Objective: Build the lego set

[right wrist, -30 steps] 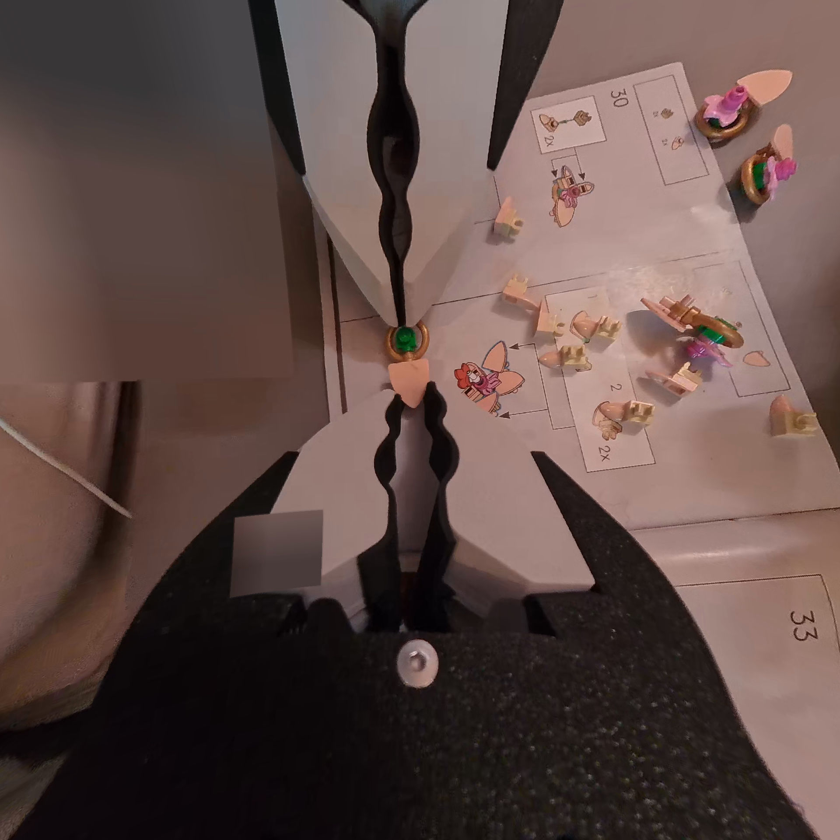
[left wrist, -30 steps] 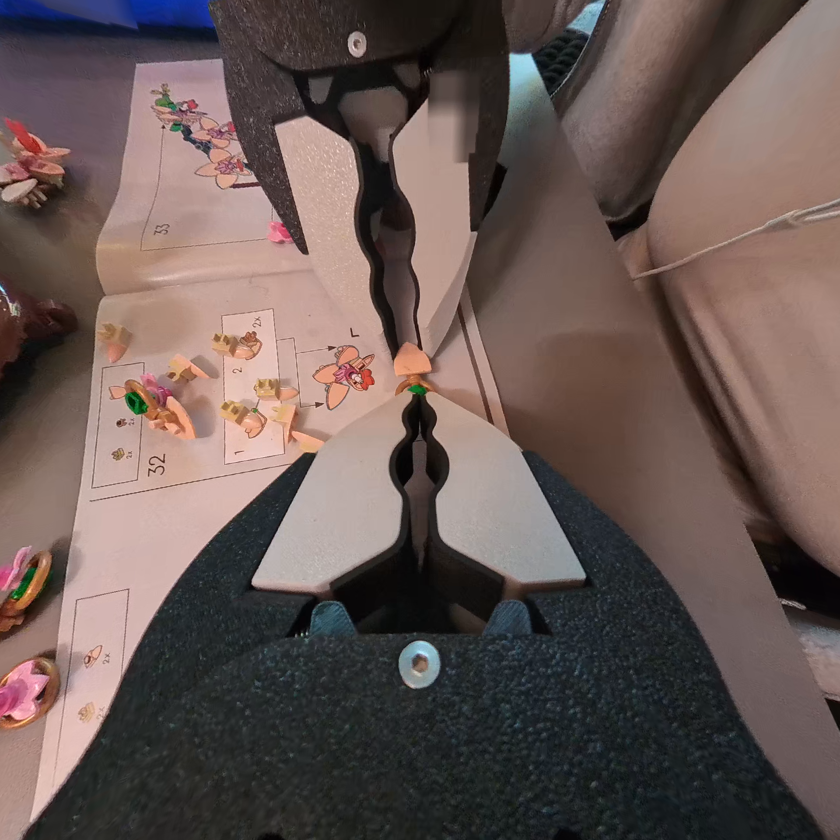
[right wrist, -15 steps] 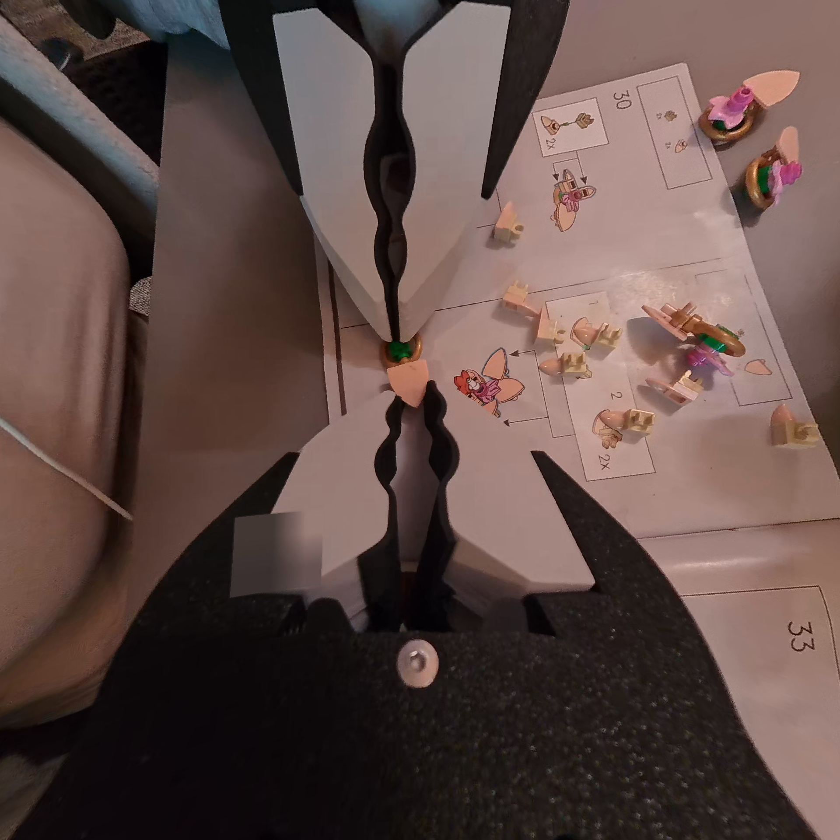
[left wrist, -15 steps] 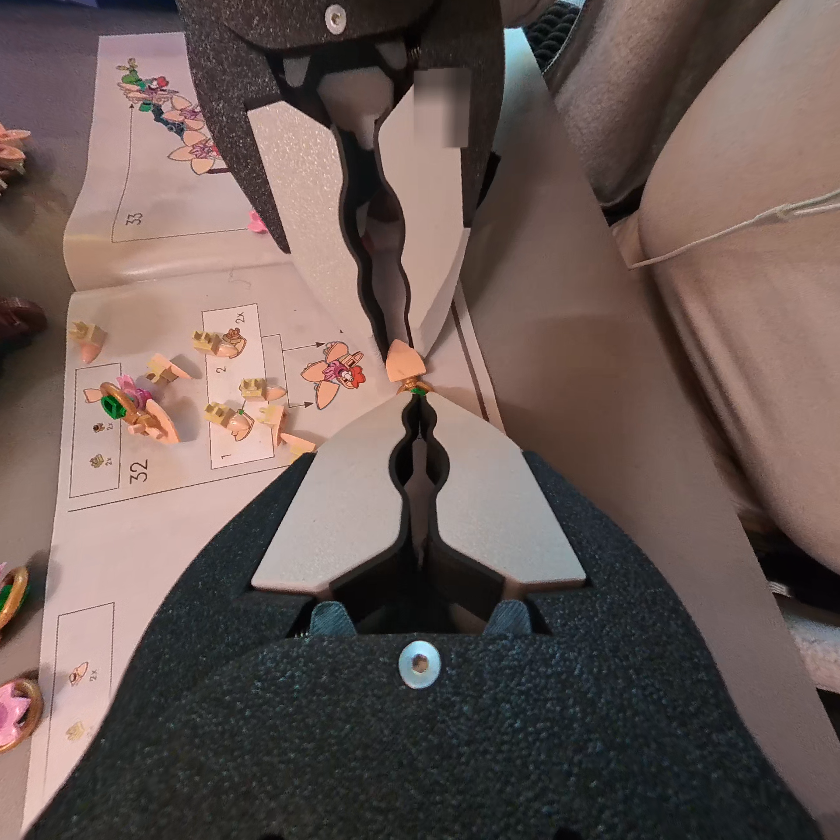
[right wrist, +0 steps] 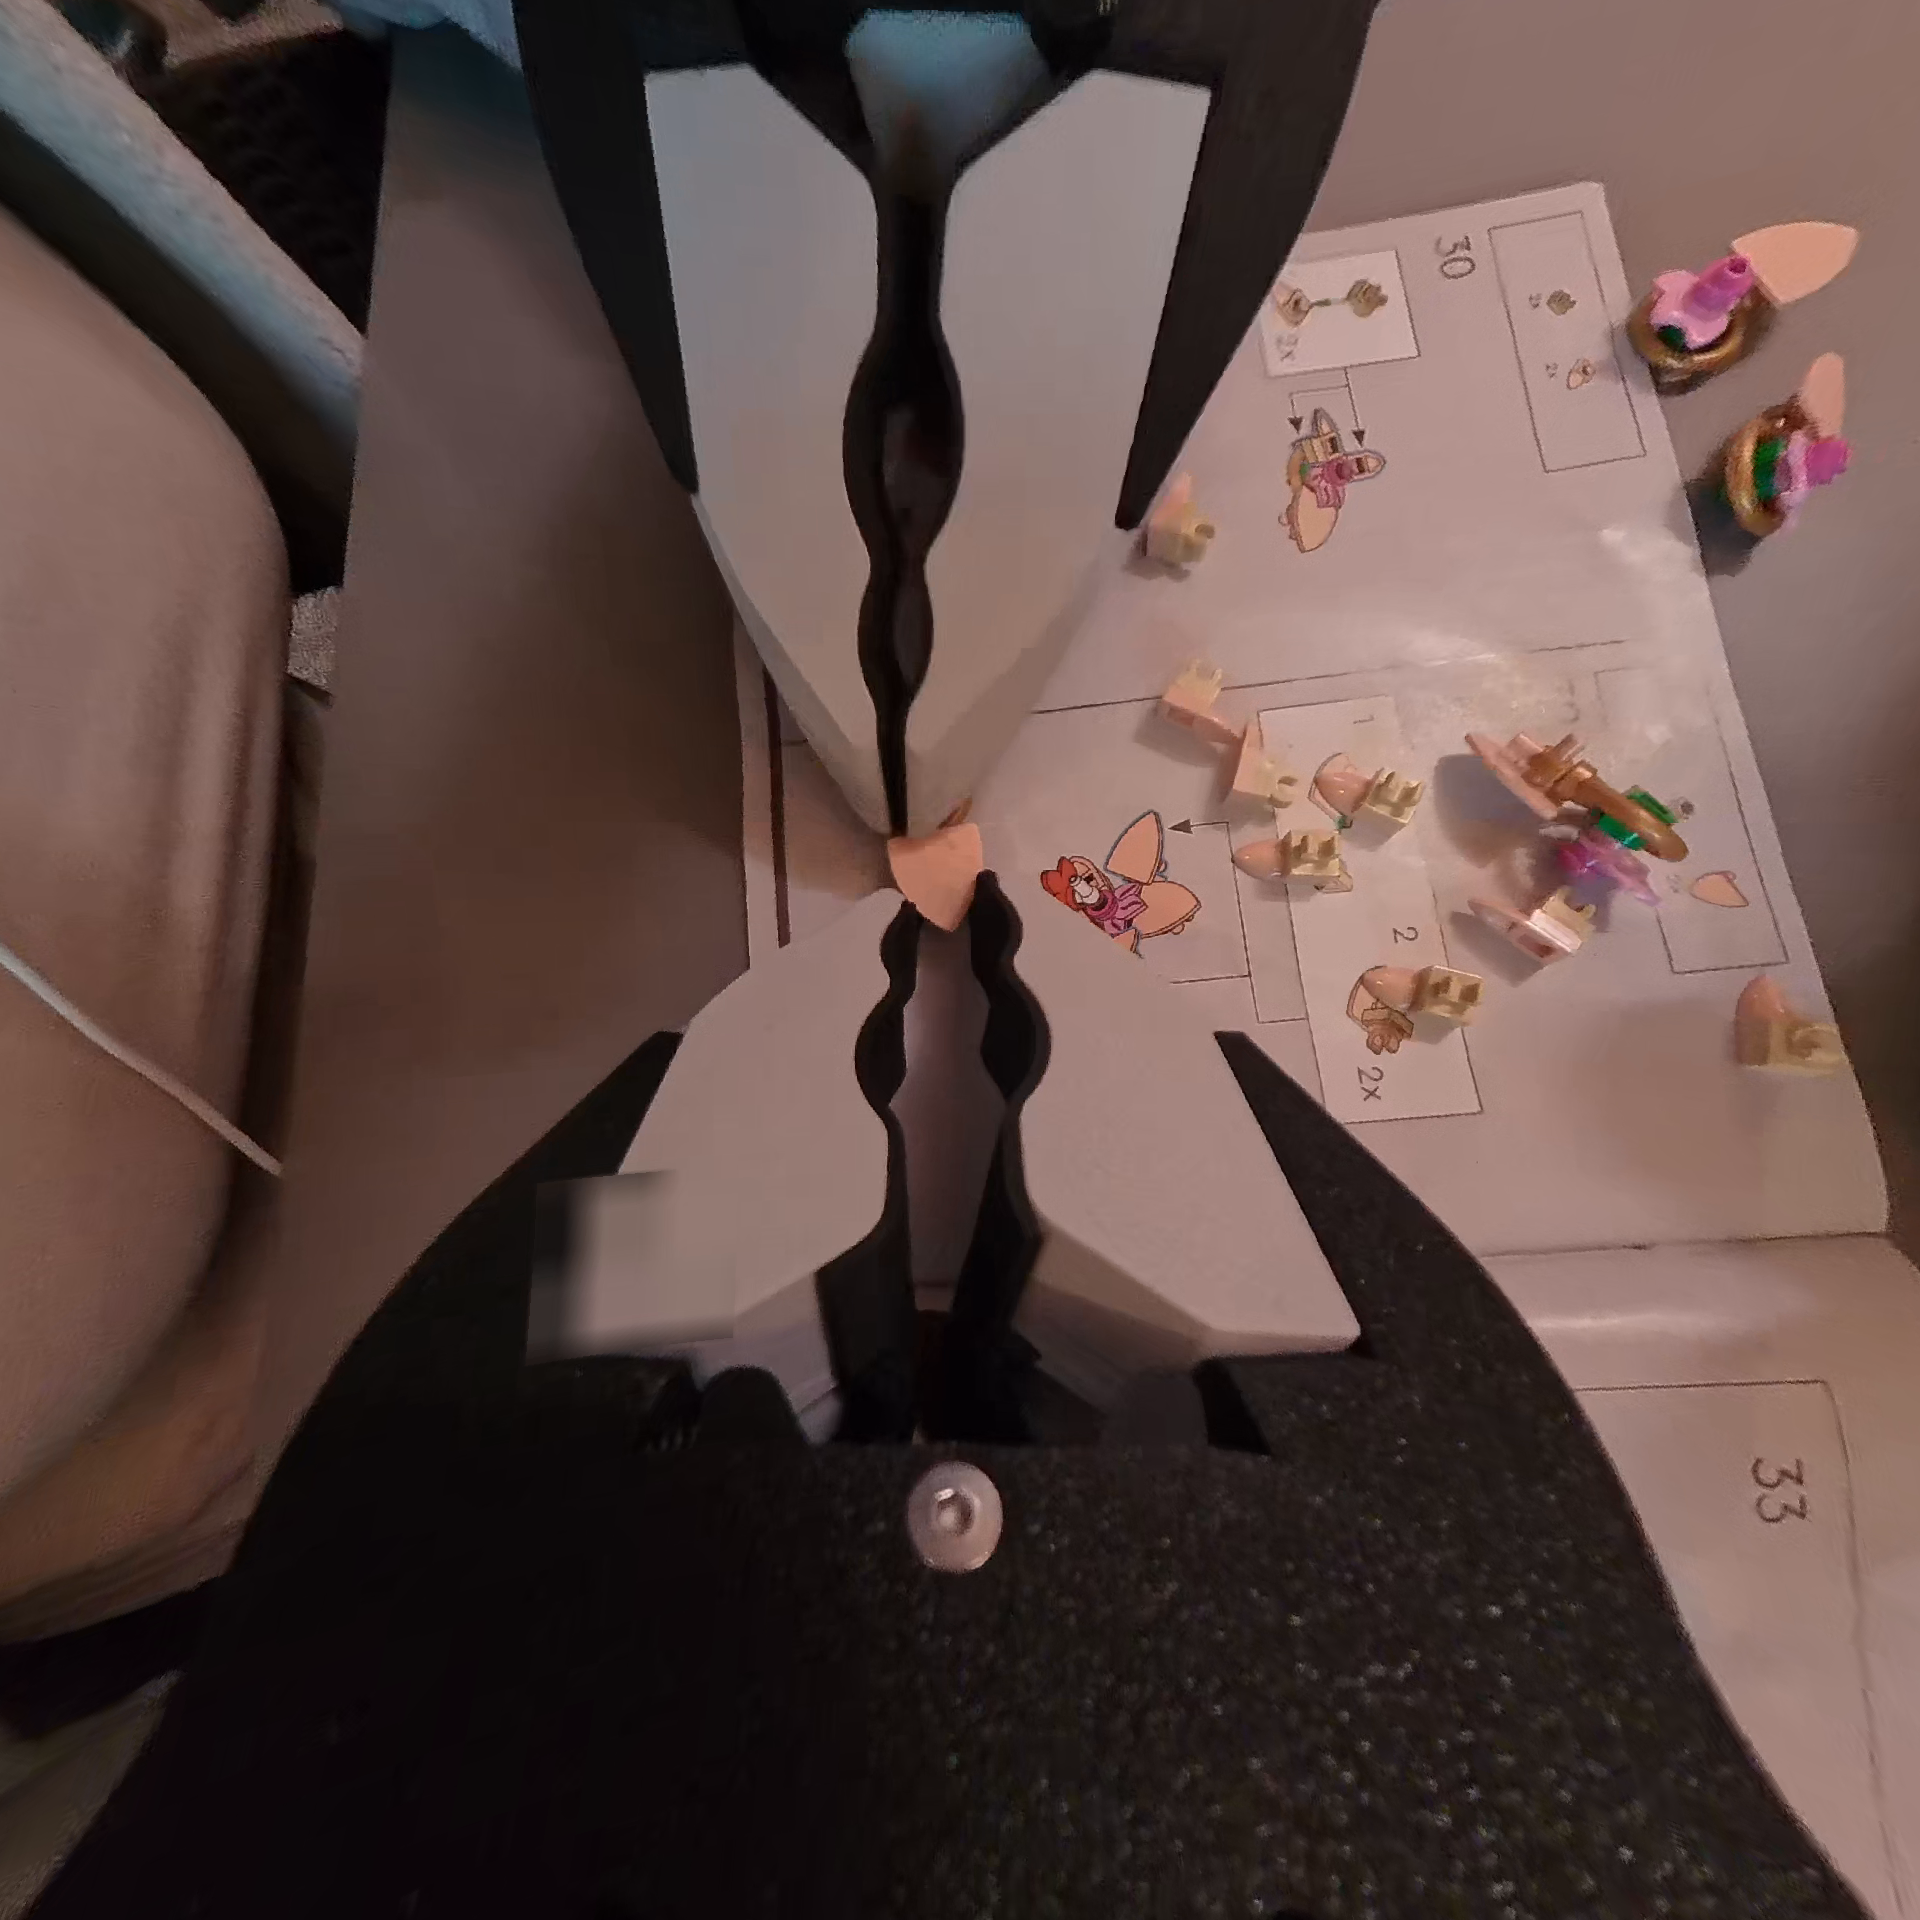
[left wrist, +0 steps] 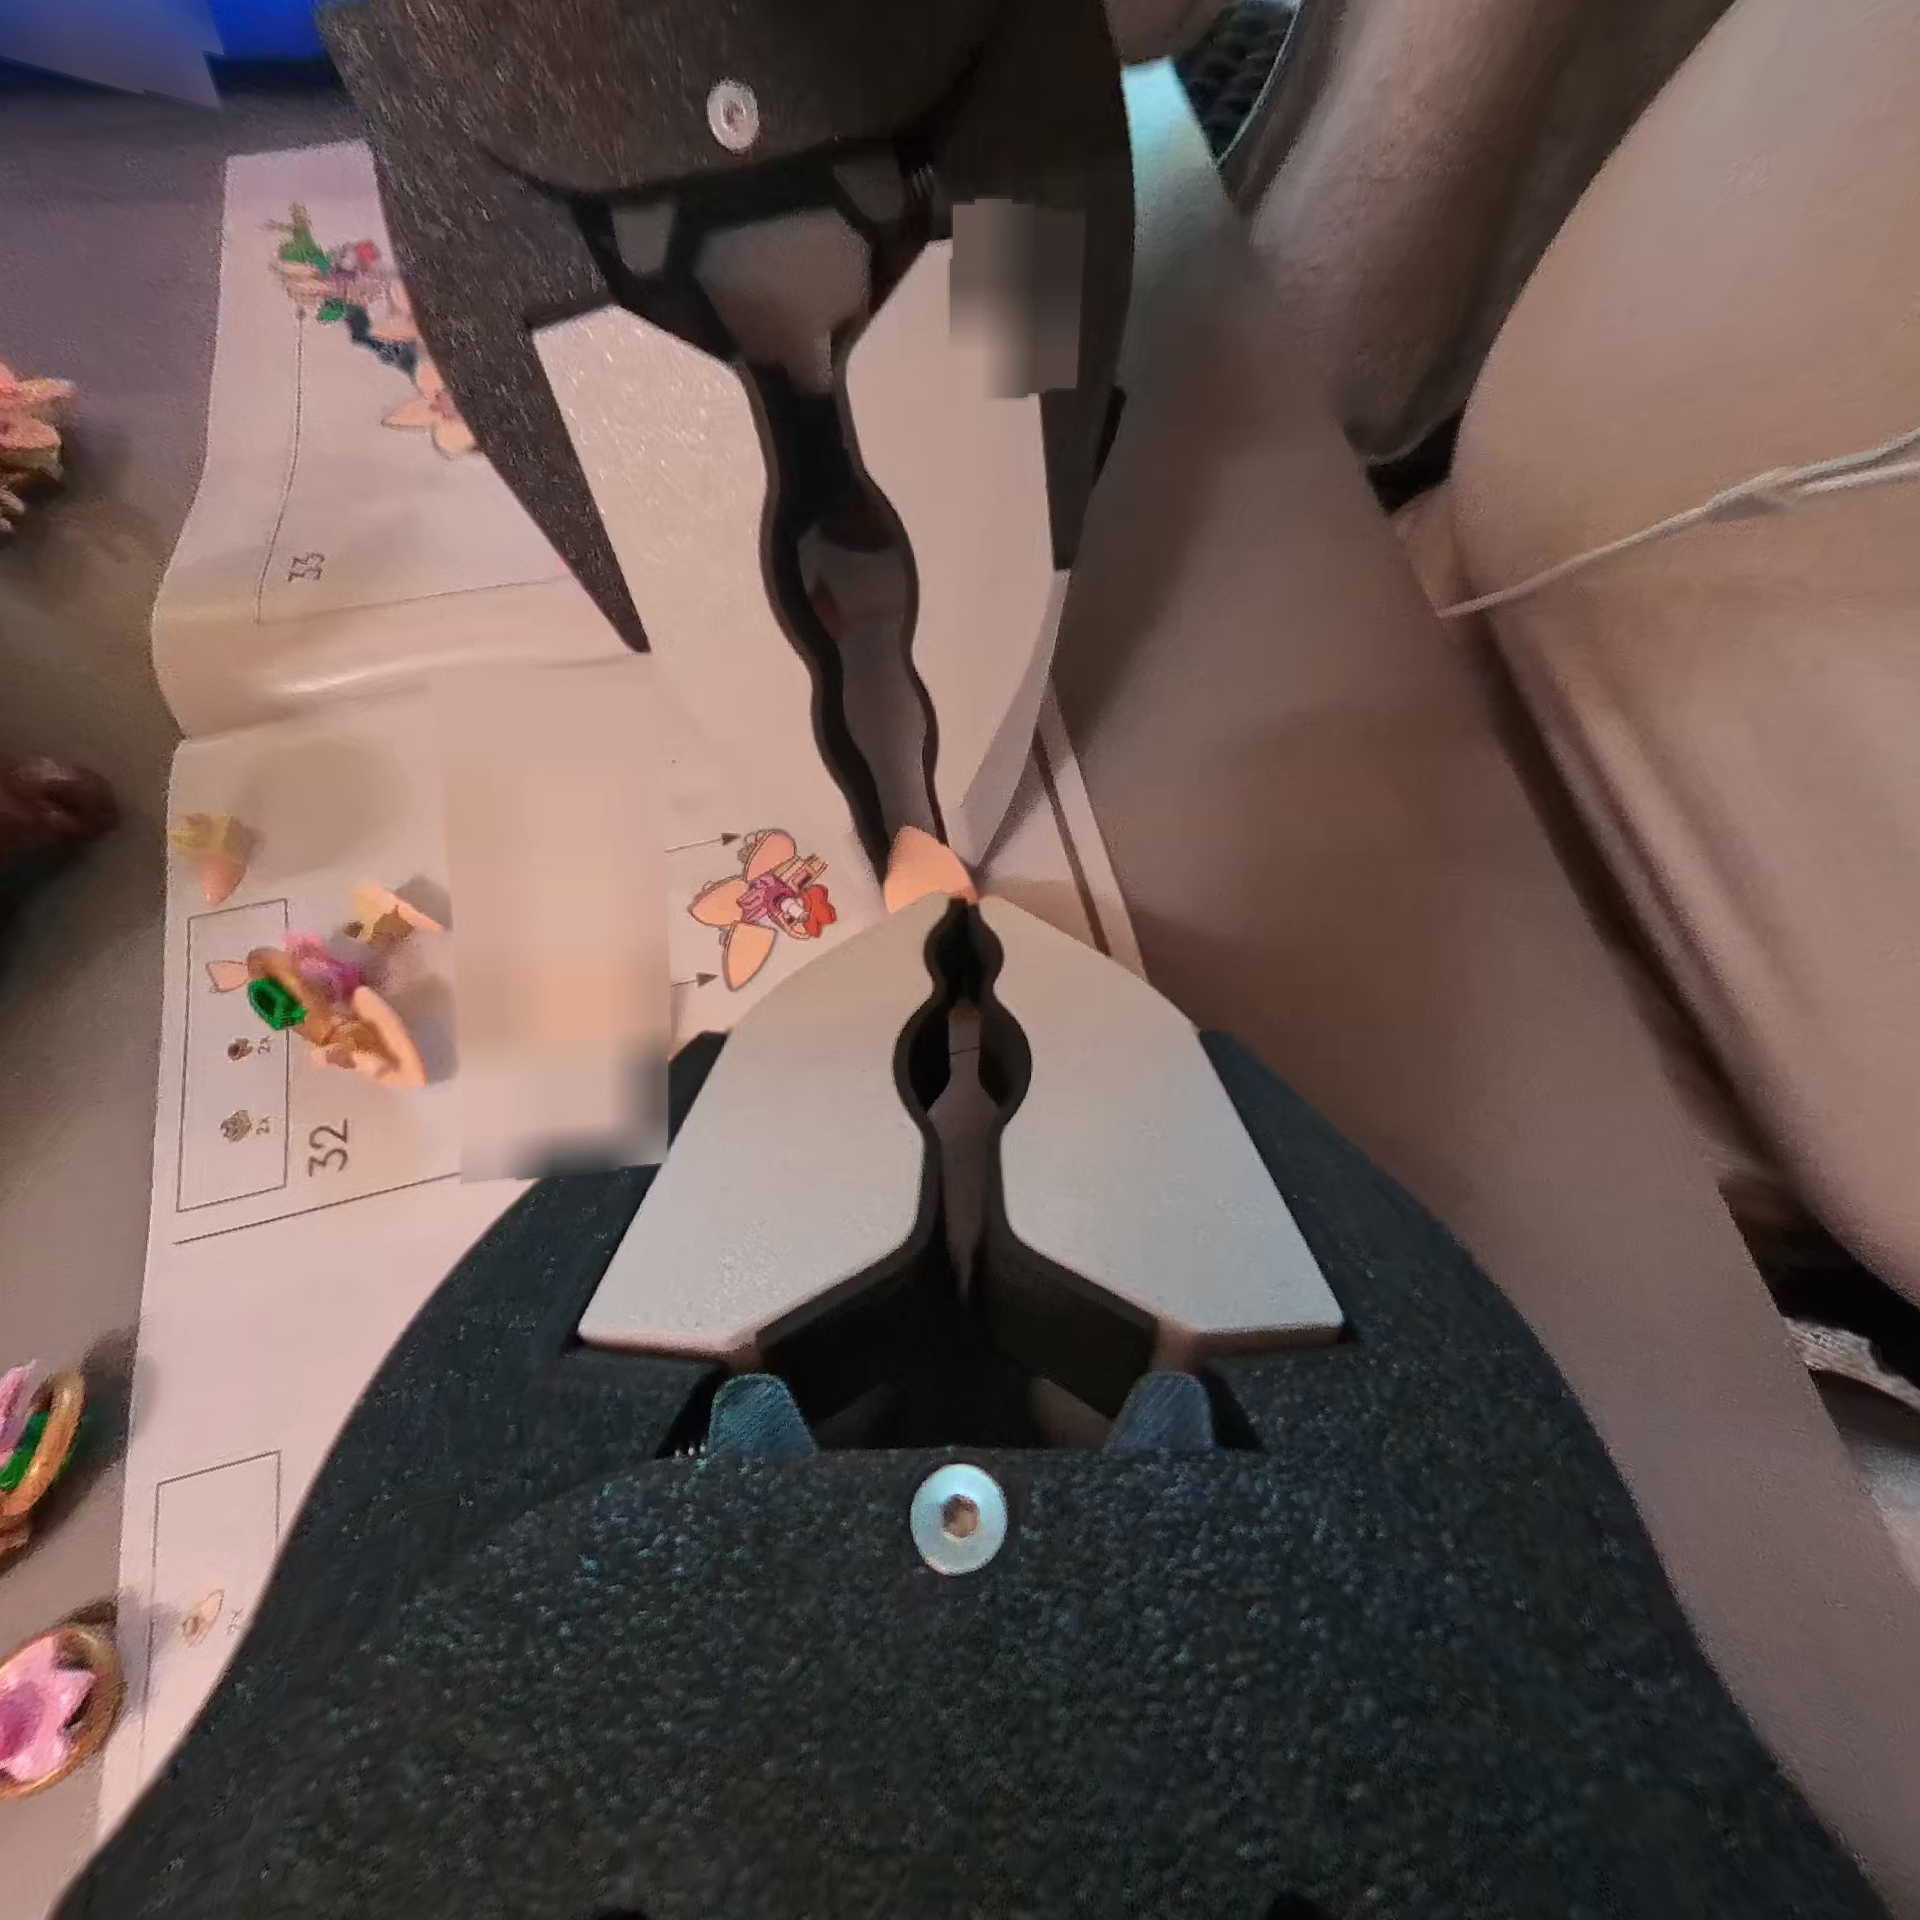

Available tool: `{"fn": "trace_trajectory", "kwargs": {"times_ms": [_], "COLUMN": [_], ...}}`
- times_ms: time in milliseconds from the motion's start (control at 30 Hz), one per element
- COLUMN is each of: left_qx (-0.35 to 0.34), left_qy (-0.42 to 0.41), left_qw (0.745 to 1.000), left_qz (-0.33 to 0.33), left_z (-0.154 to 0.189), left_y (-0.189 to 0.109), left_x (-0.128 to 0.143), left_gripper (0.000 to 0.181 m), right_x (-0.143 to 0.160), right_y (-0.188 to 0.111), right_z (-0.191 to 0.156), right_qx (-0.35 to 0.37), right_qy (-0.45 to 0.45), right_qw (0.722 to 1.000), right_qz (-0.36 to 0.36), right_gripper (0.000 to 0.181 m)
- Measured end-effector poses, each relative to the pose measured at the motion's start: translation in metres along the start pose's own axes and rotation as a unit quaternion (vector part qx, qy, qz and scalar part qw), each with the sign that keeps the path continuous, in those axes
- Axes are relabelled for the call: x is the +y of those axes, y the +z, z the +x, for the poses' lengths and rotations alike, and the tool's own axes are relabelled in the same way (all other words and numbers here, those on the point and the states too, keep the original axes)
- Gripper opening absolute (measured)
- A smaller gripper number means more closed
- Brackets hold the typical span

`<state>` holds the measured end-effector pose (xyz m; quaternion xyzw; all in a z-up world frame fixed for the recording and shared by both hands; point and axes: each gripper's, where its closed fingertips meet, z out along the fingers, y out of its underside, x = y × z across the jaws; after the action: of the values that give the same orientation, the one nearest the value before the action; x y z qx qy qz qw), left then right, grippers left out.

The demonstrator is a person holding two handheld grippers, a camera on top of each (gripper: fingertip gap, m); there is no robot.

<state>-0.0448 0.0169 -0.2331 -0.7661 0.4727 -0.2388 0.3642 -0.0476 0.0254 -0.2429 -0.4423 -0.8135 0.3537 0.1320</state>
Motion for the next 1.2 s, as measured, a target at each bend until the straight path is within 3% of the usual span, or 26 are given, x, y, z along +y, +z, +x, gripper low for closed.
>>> {"fn": "trace_trajectory", "kwargs": {"times_ms": [200, 433, 533, 1200], "left_qx": [-0.013, -0.058, -0.065, -0.018], "left_qy": [-0.019, -0.007, -0.016, -0.042], "left_qw": [0.999, 0.998, 0.997, 0.999], "left_qz": [0.044, -0.037, -0.043, -0.011], "left_z": [0.000, -0.002, -0.005, -0.003], "left_y": [-0.019, -0.015, -0.012, -0.008], "left_x": [-0.009, 0.008, 0.011, 0.011], "left_gripper": [0.010, 0.009, 0.008, 0.005], "right_x": [-0.001, -0.001, 0.000, -0.002], "right_y": [0.001, 0.001, 0.001, 0.001], "right_z": [0.000, 0.000, 0.000, -0.001], "right_qx": [-0.004, 0.015, 0.021, 0.017], "right_qy": [0.011, 0.034, 0.037, 0.019], "right_qw": [1.000, 0.999, 0.999, 1.000], "right_qz": [0.008, -0.010, -0.008, -0.011], "right_gripper": [0.009, 0.008, 0.007, 0.006]}}
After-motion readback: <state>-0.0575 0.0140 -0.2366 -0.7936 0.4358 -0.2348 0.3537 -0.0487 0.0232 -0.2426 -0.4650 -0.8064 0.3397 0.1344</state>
